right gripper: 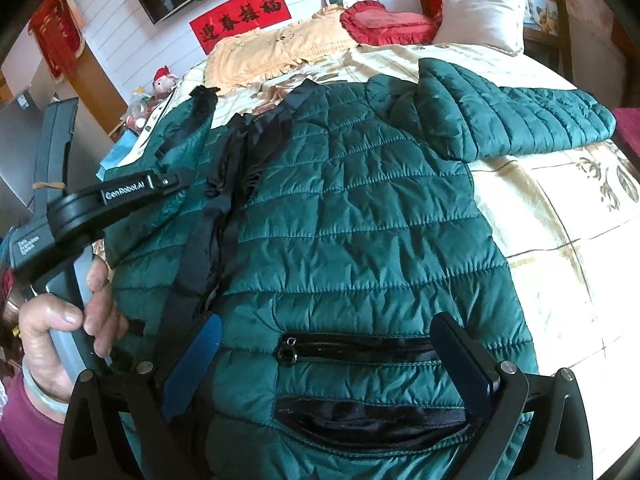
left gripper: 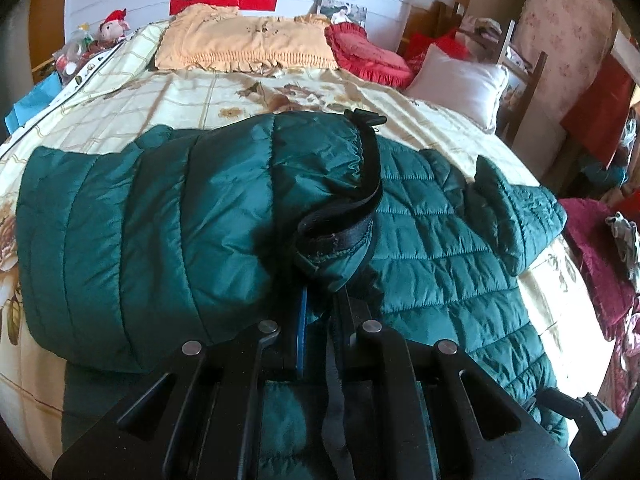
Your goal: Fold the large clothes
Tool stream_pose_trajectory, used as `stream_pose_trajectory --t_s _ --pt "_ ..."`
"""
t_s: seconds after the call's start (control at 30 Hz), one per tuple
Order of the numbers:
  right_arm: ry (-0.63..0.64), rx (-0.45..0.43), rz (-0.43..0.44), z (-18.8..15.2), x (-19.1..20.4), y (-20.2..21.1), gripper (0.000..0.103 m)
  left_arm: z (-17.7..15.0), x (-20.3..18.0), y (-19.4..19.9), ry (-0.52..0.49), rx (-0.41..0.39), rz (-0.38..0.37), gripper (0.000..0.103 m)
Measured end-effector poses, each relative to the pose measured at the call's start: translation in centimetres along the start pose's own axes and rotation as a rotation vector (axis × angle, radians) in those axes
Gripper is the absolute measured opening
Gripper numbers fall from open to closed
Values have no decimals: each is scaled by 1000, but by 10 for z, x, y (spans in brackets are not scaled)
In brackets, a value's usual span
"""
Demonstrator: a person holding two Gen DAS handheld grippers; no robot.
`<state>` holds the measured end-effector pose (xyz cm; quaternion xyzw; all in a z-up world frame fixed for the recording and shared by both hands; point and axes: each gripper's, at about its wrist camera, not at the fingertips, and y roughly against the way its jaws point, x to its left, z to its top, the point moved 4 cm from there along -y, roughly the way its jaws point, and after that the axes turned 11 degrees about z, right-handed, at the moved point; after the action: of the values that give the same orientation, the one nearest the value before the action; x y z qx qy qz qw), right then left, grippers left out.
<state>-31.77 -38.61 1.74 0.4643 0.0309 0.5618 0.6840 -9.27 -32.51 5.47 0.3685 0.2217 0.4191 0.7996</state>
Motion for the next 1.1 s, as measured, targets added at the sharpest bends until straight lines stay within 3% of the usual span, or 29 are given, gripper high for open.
stream_pose_trajectory --t_s 0.17,0.33,0.4,0.47,0.53,0.7,0.9,1.1 --pt "-27 10 23 -1 -3 -2 103 -5 -1 -16 11 39 5 10" --pt "-45 41 48 -2 -6 -7 103 -8 6 -23 74 72 -45 15" --pt "-52 48 53 -3 -6 -9 103 -8 6 -22 65 77 -69 29" --pt "-46 46 47 -3 -5 -9 103 -8 4 -19 54 76 -98 52" --pt "-44 45 47 -3 -4 -8 103 -8 2 -11 41 45 -85 57" --pt "-38 40 46 0 -1 -7 103 -6 4 6 17 4 -64 58" --pt "-10 23 44 11 8 -3 103 -5 32 43 30 -59 -68 58" --pt "125 -20 50 39 39 -15 103 -12 94 59 86 -50 41 58"
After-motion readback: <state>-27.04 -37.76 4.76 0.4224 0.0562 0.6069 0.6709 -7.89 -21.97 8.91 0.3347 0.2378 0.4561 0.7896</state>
